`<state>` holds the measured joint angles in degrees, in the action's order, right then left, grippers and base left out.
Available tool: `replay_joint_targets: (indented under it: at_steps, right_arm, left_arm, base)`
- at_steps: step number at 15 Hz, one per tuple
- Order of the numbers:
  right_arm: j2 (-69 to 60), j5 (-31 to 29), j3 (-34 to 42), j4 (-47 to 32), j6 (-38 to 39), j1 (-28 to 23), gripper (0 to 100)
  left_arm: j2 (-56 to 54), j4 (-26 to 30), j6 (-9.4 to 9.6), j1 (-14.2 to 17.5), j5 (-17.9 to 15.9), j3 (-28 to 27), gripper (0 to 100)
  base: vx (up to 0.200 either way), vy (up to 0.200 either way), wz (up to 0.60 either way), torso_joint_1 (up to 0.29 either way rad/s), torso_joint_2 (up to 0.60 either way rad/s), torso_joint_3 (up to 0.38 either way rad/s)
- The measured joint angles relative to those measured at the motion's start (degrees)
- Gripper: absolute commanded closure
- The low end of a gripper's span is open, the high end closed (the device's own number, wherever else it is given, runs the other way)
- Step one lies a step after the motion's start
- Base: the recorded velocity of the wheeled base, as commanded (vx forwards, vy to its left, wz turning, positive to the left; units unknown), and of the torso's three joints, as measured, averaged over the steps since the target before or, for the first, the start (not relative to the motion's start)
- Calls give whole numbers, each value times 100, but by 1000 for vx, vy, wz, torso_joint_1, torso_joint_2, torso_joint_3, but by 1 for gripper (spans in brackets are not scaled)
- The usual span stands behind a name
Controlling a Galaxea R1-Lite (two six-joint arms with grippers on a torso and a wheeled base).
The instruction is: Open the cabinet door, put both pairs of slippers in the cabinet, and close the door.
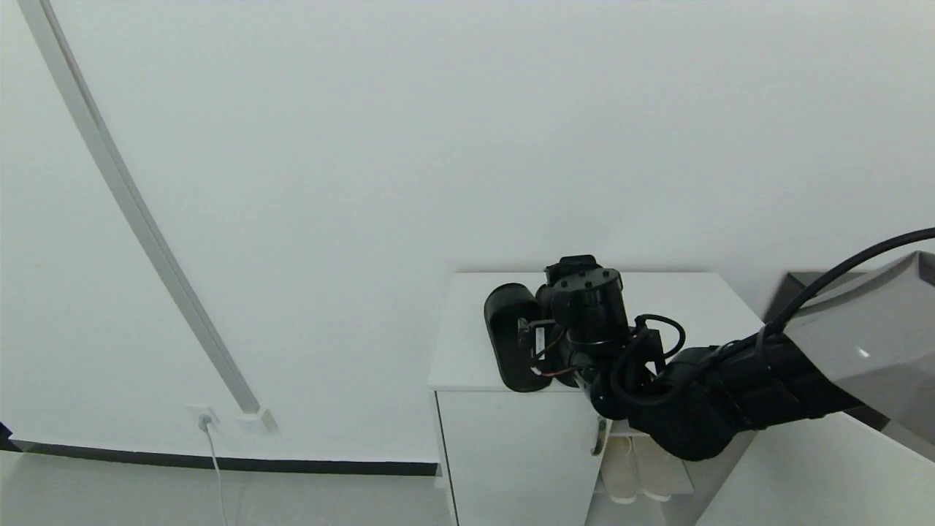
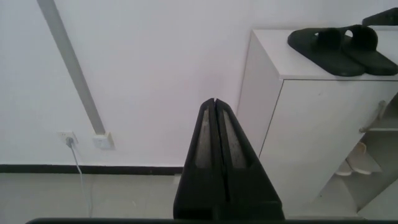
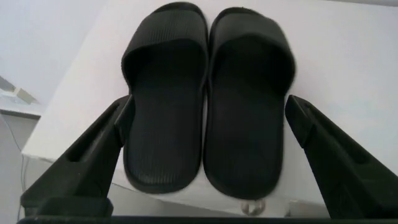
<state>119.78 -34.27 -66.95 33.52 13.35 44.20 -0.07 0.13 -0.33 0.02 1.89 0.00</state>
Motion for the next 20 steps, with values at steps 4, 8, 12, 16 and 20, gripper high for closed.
replay_joint_targets:
  at_steps: [4,8,12,16,20]
  right_arm:
    - [190,26,182,11,217,-49,0]
    - [638,48,-206,137,260,-157,0]
    - [1254,63,-1009,176,156,-319,0]
    - [1790,116,-1670,169,4,-529,0]
    - [2102,261,-2166,154,-73,-628,100]
  left_arm:
    - [0,2,33,-2,2,0,100]
    - [0,2,22,-2,0,0,100]
    - [0,2,4,-2,0,0,100]
    - [0,2,-10,-2,10,0,100]
    - [0,5,-11,-2,18,0,100]
  base:
    - [0,0,0,0,0,0]
    - [0,0,0,0,0,0]
    - [0,0,0,0,0,0]
    - [0,0,0,0,0,0]
    - [0,0,0,0,0,0]
